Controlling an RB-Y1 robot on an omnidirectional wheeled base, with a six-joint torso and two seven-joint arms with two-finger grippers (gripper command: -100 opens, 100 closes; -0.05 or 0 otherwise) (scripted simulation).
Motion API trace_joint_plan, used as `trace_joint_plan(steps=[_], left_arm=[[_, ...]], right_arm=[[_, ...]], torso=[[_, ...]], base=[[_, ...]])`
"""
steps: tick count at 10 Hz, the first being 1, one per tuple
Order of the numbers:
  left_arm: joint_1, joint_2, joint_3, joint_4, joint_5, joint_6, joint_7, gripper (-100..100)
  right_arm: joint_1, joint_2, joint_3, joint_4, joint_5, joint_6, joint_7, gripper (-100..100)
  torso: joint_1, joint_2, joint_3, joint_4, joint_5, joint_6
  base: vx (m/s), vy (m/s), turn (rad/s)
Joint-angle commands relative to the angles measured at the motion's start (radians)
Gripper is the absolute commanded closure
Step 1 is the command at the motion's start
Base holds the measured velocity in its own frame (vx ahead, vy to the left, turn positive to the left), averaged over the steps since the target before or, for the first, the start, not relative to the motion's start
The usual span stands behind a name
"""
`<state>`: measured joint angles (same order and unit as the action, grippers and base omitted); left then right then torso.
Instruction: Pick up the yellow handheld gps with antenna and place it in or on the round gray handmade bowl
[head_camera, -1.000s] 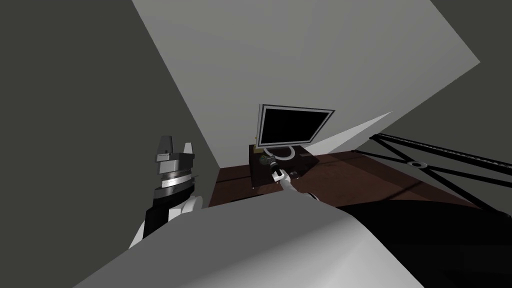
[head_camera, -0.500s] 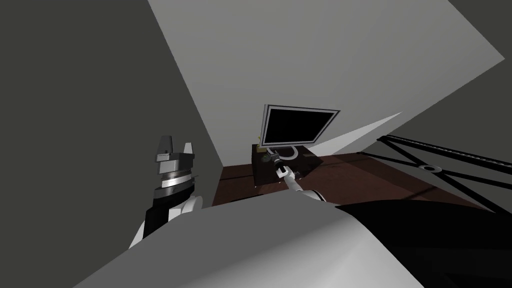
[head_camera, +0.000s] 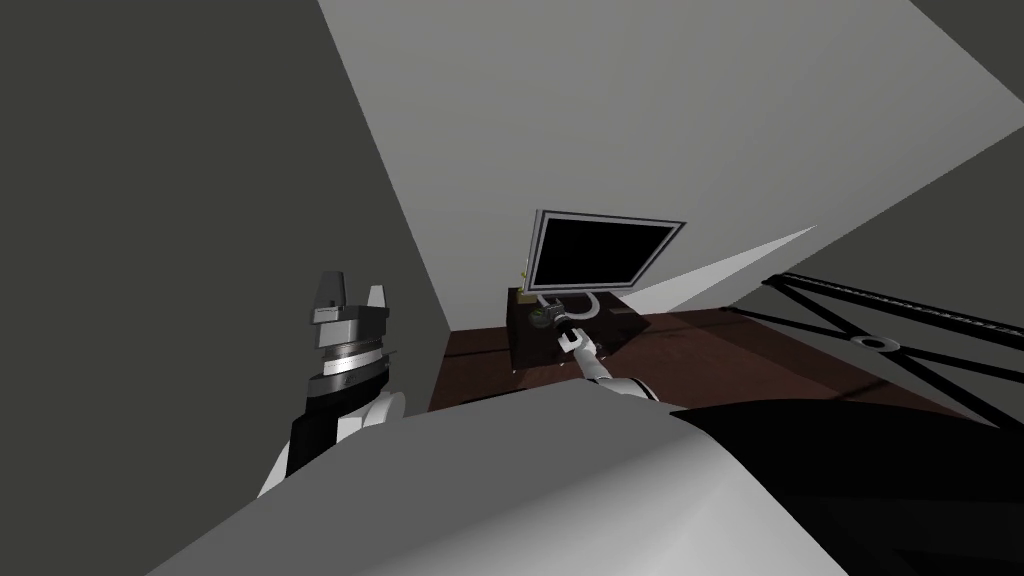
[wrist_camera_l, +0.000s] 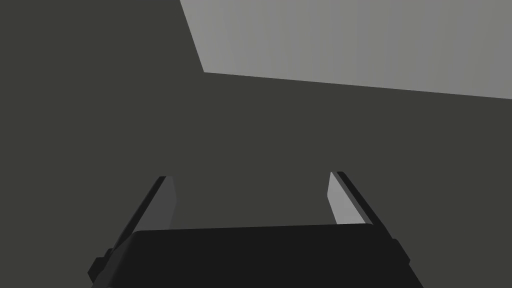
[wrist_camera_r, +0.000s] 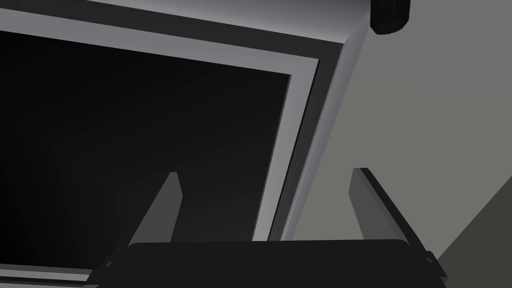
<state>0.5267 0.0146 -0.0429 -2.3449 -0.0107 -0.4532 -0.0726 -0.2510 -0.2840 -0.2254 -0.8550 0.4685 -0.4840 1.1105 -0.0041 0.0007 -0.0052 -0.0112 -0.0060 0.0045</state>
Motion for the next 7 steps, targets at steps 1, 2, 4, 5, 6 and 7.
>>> trace_joint_plan(steps=[1, 2, 4, 5, 6, 7], left_arm=[[0.000, 0.000, 0.000, 0.000, 0.000, 0.000, 0.000, 0], [0.000, 0.000, 0.000, 0.000, 0.000, 0.000, 0.000, 0], [0.000, 0.000, 0.000, 0.000, 0.000, 0.000, 0.000, 0], [0.000, 0.000, 0.000, 0.000, 0.000, 0.000, 0.000, 0], [0.000, 0.000, 0.000, 0.000, 0.000, 0.000, 0.000, 0], [0.000, 0.000, 0.000, 0.000, 0.000, 0.000, 0.000, 0]], right_arm=[[0.000, 0.000, 0.000, 0.000, 0.000, 0.000, 0.000, -100], [0.000, -0.001, 0.000, 0.000, 0.001, 0.000, -0.003, 0], [0.000, -0.001, 0.000, 0.000, 0.001, 0.000, -0.003, 0], [0.000, -0.001, 0.000, 0.000, 0.001, 0.000, -0.003, 0], [0.000, -0.001, 0.000, 0.000, 0.001, 0.000, -0.003, 0], [0.000, -0.001, 0.000, 0.000, 0.001, 0.000, -0.003, 0]], torso=[[0.000, 0.000, 0.000, 0.000, 0.000, 0.000], [-0.001, -0.001, 0.000, 0.000, 0.000, 0.000], [-0.003, -0.002, -0.001, 0.000, -0.001, 0.000], [-0.003, -0.002, -0.001, 0.000, -0.001, 0.000], [-0.003, -0.002, -0.001, 0.000, -0.001, 0.000], [-0.003, -0.002, -0.001, 0.000, -0.001, 0.000]], base=[[-0.009, 0.018, -0.002], [0.000, 0.000, 0.000], [0.000, 0.000, 0.000], [0.000, 0.000, 0.000], [0.000, 0.000, 0.000], [0.000, 0.000, 0.000]])
